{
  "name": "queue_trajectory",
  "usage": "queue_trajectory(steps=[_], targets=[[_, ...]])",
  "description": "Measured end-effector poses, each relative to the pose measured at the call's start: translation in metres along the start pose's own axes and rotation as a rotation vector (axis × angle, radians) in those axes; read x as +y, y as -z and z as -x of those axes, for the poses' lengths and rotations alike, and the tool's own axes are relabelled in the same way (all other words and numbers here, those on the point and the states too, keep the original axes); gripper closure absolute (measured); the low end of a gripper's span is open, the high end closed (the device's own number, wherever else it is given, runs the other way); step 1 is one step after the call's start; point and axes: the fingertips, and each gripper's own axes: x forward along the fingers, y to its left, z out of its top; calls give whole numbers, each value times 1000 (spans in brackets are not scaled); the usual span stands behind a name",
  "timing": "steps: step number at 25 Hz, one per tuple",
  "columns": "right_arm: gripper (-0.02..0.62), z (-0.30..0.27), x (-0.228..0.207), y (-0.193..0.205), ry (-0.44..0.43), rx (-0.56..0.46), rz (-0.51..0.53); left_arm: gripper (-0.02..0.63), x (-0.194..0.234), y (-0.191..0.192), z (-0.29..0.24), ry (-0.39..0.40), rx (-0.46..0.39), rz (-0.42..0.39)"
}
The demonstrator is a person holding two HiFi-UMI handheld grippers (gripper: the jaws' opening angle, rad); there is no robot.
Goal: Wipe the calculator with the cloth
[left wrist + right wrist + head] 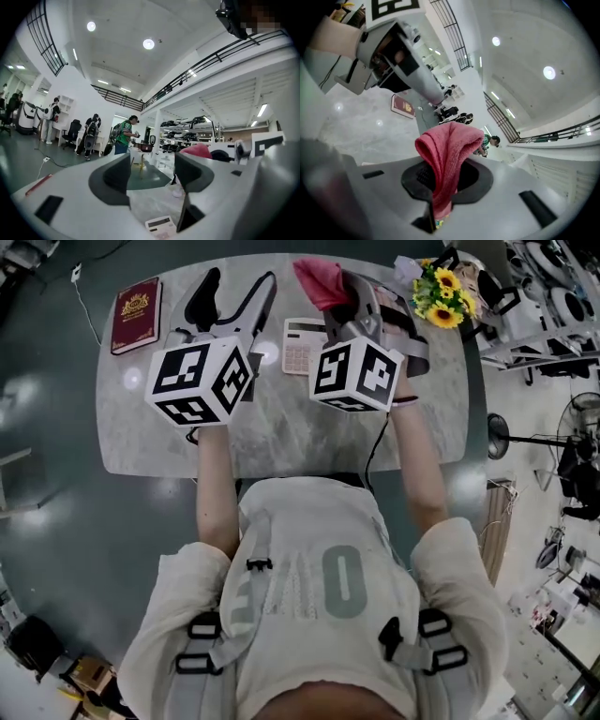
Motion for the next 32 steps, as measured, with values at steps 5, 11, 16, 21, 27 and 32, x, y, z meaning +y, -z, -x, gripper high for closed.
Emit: queue_trajectory(steps=[5,11,16,21,27,32], targets=[[541,39,-24,-8,140,-79,-163,428,1,-13,23,-62,-70,-73],[541,71,-19,-3,174,-143,-429,576,0,-19,47,-184,-87,-289],[541,90,-4,10,181,-164,-672,584,2,-21,65,-214,-109,-290],[541,100,13,36,166,-148,-849,584,-3,-4,76,-224,-106,-265],[543,101,30,58,134,-117,-969,584,-7,8,71,-205,-100,-250],[543,99,30,60,141,-112,-965,584,-1,11,70,-213,-88,-235]])
